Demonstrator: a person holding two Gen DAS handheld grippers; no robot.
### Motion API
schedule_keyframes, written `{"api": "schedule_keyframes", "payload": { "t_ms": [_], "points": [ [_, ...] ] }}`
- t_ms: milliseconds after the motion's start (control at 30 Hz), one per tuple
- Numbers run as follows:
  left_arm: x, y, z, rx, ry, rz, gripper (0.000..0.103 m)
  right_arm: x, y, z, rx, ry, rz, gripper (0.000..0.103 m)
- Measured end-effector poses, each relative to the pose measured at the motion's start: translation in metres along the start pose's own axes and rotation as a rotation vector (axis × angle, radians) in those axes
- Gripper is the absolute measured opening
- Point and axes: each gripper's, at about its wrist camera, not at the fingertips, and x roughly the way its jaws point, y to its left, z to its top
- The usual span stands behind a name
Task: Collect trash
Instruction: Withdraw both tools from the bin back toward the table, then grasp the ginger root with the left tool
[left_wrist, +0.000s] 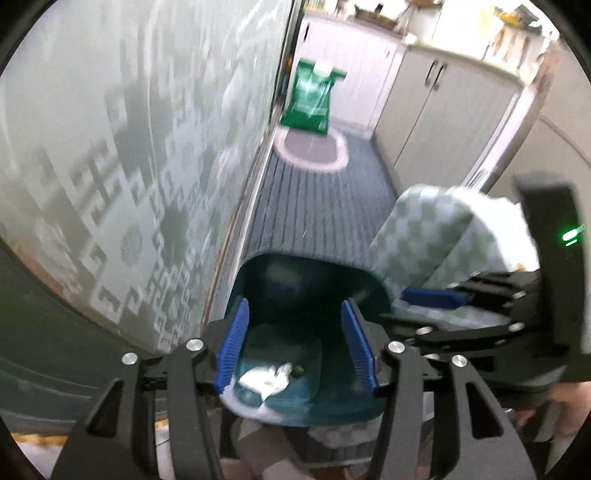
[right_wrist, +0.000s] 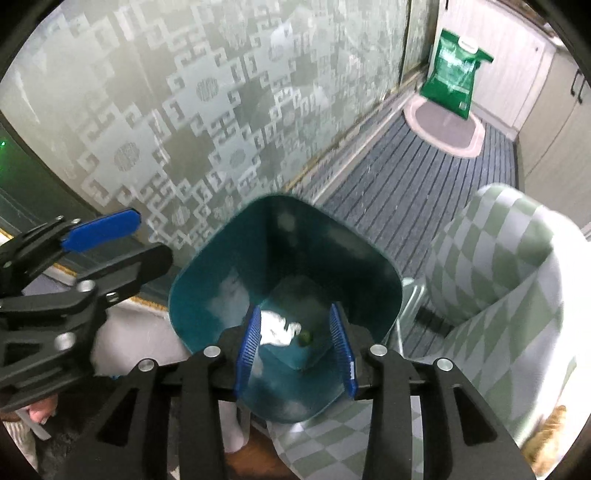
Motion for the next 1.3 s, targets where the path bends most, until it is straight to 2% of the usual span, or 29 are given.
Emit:
{"api": "schedule_keyframes", "payload": {
  "t_ms": [167,333,467,700,767,900,1100,1300],
  "points": [
    [-0.041,-0.017,0.013,0.020,-0.128,-0.037,0.060,-0.029,-0.003,0.001,0.001,-0.107,-0.007,0.039],
    [-0.076,-0.033,0.021,0.037,-0.236,-0.089,0.073,-0.066,-0.008,0.001,0.002,-0.240,-0.020,0.051],
    [-0.089,-0.049,0.023,0.062,-0.282,-0.100,0.080,-0.089,-0.019,-0.006,0.025,-0.312,-0.035,0.056],
    [-0.092,-0.083,0.025,0.117,-0.310,-0.124,0.086,-0.133,-0.046,-0.027,0.075,-0.421,-0.092,0.074],
    [-0.093,-0.092,0.024,0.139,-0.318,-0.144,0.087,-0.145,-0.057,-0.035,0.108,-0.456,-0.117,0.076],
    [-0.082,-0.110,0.025,0.172,-0.303,-0.163,0.091,-0.169,-0.078,-0.051,0.155,-0.508,-0.155,0.085],
    [-0.059,-0.140,0.018,0.232,-0.250,-0.162,0.091,-0.206,-0.117,-0.081,0.255,-0.577,-0.206,0.087],
    [-0.034,-0.175,0.008,0.322,-0.216,-0.134,0.090,-0.217,-0.134,-0.104,0.299,-0.566,-0.236,0.087]
  ]
}}
